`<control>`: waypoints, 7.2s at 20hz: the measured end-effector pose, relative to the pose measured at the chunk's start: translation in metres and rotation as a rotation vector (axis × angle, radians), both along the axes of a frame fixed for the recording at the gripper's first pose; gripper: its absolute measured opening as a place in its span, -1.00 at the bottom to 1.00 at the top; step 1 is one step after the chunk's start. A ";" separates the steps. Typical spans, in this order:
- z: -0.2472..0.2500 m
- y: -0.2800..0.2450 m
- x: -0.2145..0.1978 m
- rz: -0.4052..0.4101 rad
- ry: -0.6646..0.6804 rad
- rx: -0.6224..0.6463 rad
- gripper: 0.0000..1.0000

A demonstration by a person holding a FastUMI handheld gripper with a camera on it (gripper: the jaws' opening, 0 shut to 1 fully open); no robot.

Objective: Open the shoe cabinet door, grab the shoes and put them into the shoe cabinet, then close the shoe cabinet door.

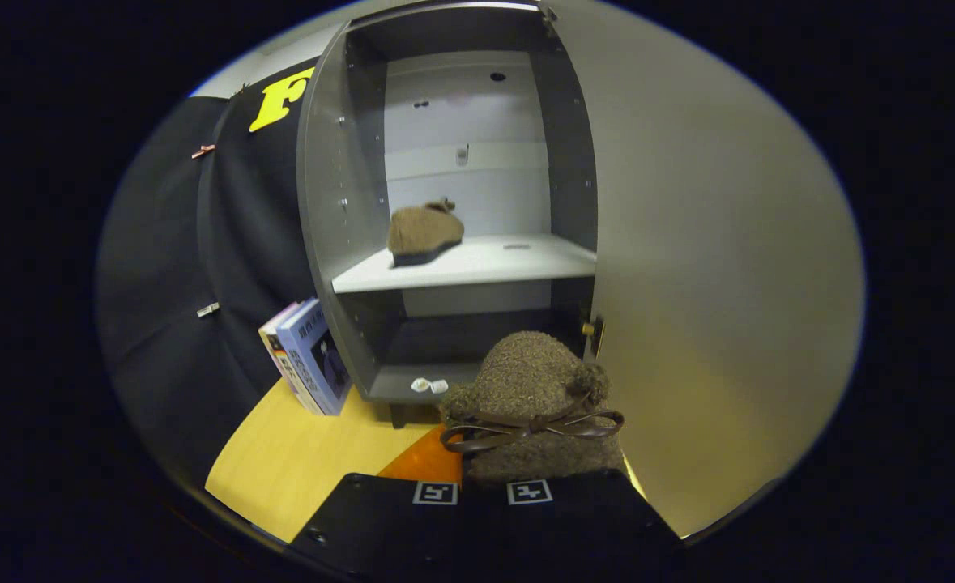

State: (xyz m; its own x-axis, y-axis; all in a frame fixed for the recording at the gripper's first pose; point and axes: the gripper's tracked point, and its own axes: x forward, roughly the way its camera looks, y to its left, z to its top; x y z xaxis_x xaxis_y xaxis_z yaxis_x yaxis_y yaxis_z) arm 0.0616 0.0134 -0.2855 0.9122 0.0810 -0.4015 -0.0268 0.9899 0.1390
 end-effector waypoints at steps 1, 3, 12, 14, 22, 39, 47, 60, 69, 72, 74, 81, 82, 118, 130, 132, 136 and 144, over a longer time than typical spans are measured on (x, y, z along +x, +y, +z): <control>0.019 -0.004 0.006 -0.003 -0.008 -0.002 -0.85; 0.053 -0.008 0.019 -0.004 -0.010 0.008 -0.84; 0.163 -0.012 0.122 0.025 -0.086 -0.011 -0.84; 0.169 -0.016 0.155 0.016 -0.090 -0.032 -0.84; 0.127 -0.015 0.280 -0.009 0.007 -0.017 -0.84; 0.014 -0.019 0.379 -0.094 0.201 -0.102 -0.60; 0.032 -0.014 0.342 -0.048 0.246 -0.081 0.53; 0.159 -0.042 0.236 -0.082 -0.031 -0.033 0.97; 0.241 -0.063 0.082 -0.143 -0.360 -0.090 0.96; 0.246 -0.067 0.021 -0.145 -0.408 -0.097 0.96; 0.247 -0.070 -0.017 -0.133 -0.422 -0.091 0.96; 0.249 -0.113 -0.124 -0.108 -0.402 -0.068 0.96; 0.250 -0.125 -0.136 -0.114 -0.400 -0.061 0.96; 0.214 -0.108 -0.096 -0.126 -0.265 -0.001 0.95; 0.213 -0.032 -0.045 -0.044 -0.281 0.000 0.96; 0.213 -0.036 -0.043 -0.057 -0.282 -0.001 0.96; 0.216 -0.046 -0.041 -0.084 -0.292 -0.003 0.96; 0.213 -0.054 -0.042 -0.103 -0.290 -0.022 0.96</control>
